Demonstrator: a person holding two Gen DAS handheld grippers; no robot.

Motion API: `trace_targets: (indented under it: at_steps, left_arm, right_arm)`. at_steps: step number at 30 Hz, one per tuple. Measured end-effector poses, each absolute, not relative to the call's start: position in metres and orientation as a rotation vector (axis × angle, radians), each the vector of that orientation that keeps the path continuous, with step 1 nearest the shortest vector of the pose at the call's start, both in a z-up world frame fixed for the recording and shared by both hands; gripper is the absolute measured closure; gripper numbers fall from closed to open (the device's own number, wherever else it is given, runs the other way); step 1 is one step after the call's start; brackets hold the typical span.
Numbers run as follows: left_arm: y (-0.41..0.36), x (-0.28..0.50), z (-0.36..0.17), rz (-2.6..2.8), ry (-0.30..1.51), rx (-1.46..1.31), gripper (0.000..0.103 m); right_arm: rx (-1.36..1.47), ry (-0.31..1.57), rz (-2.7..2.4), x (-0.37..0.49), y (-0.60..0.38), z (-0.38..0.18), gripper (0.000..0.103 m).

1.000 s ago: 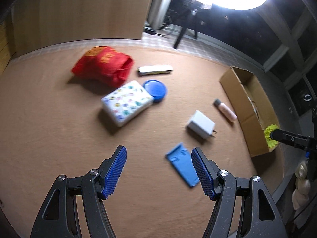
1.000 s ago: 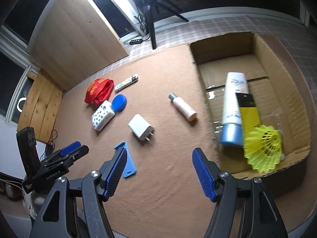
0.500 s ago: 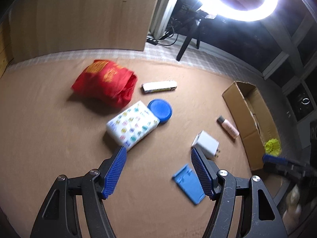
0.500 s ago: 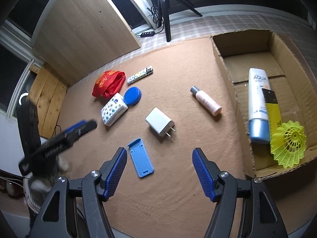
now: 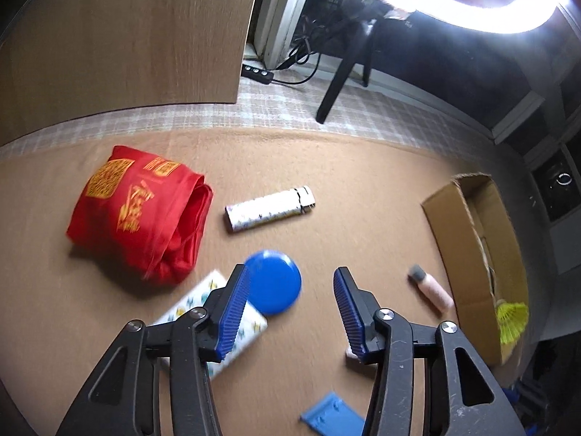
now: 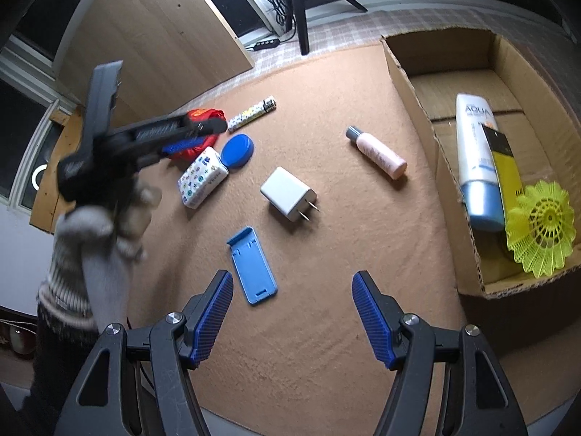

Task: Organize objects
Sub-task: 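Grasp the blue round lid with the left tool and lift it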

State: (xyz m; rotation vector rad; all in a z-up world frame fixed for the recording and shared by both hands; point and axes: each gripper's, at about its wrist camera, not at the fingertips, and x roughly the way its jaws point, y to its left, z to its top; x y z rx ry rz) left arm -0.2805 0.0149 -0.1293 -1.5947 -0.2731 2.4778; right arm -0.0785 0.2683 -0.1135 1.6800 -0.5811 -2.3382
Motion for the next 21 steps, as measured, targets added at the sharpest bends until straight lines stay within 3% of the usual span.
trace_targets:
  at_steps: [11,18,21]
  left_arm:
    - [0.015,-0.321,-0.159,2.441,-0.221,-1.714,0.054]
    - [0.024,-0.329,-0.169,2.41,-0.139,-1.751,0.072]
    - [0.025,-0.326,-0.169,2.398,-0.142,-1.745,0.073]
  right_arm:
    - [1.714,-0.625,-2.335,-0.075,0.281,-0.125,0.039]
    - [1.714,-0.606,-2.328,-0.078,0.277,-0.126,0.038]
    - [1.709,-0.597,-2.326,-0.078,0.275,-0.124,0.038]
